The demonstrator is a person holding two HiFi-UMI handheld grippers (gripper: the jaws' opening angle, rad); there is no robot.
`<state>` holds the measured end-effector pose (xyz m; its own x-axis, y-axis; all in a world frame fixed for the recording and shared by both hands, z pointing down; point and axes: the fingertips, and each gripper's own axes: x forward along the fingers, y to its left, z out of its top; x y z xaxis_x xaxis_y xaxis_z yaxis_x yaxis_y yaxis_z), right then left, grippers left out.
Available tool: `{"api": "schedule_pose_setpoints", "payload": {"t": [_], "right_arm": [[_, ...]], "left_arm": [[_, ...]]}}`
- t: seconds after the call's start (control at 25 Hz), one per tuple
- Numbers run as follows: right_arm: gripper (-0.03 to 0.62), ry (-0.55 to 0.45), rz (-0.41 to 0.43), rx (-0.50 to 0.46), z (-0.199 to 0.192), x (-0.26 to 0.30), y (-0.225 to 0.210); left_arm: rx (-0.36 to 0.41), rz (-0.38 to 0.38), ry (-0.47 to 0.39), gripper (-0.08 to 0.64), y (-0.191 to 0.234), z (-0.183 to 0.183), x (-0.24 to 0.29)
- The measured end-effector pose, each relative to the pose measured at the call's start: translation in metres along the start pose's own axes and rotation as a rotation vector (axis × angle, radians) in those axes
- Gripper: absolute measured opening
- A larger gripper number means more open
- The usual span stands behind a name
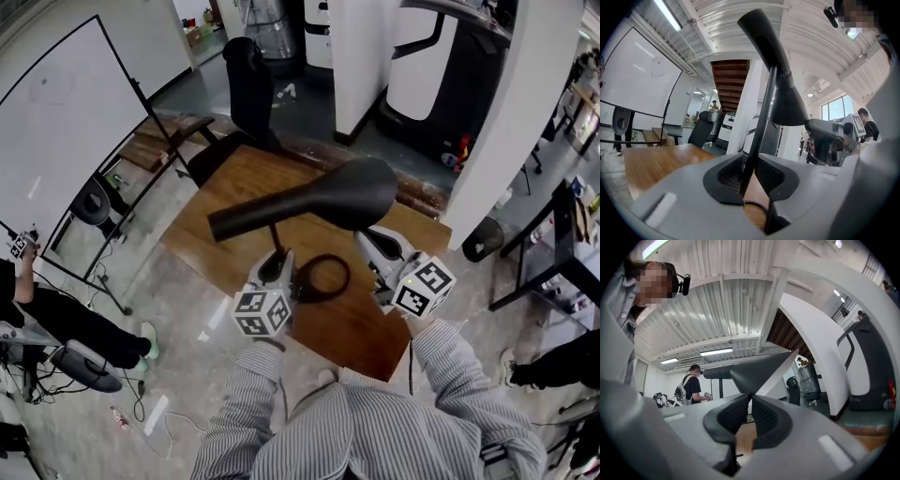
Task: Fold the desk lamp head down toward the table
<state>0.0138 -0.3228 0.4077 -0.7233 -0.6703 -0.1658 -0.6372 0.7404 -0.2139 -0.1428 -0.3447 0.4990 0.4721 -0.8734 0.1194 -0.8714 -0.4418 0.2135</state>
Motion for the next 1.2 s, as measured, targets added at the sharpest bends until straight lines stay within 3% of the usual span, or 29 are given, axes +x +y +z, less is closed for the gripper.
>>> {"api": "schedule_pose_setpoints", "payload": {"t": [0.24, 0.72, 1.04, 1.2], "right_arm": [[0.025, -0.032, -0.031, 0.147, -0.024, 0.003, 0.005], [0.025, -0.029, -0.058, 0.257, -0.059, 0.01, 0.021], [0.025, -0.031, -0.052, 0.44, -0.082, 0.019, 0.041], [0.025, -0.015, -0.048, 0.47, -0.088, 0.022, 0.047]], "left_arm": [[-0.01, 0.012, -0.007, 0.055, 0.0, -0.001, 0.002], [-0.013, 0.008, -0.005, 0.057, -0.001, -0.001, 0.002], [-0.013, 0.003, 0.003, 0.057, 0.0, 0.0, 0.0], [-0.011, -0.002, 0.012, 0.057, 0.0, -0.001, 0.0]]}}
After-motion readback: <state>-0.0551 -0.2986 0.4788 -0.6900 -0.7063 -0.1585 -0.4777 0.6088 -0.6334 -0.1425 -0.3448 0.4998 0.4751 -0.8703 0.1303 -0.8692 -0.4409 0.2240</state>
